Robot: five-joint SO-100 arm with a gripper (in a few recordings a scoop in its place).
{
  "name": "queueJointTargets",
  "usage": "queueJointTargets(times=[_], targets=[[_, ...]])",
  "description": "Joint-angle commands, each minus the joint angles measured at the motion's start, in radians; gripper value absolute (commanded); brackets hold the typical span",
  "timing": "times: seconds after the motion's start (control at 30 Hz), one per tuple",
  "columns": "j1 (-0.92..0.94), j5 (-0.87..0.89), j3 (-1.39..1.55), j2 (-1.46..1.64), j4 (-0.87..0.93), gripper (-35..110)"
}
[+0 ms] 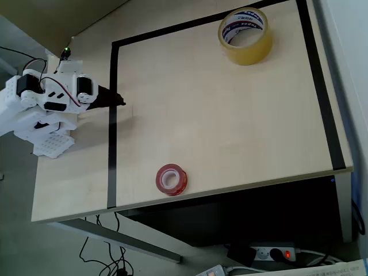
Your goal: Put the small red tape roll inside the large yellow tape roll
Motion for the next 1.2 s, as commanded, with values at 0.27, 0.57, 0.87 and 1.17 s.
queueJointTargets(times=[0.27,0.57,0.87,1.17], targets=[[0.054,0.044,-0.307,-0.071,0.207,0],[0.305,0.011,-0.957,-0.759,0.193,0],[0.577,-0.252,-1.204,-1.135,0.183,10],[0.658,-0.267,-1.230,-1.388,0.219,27]])
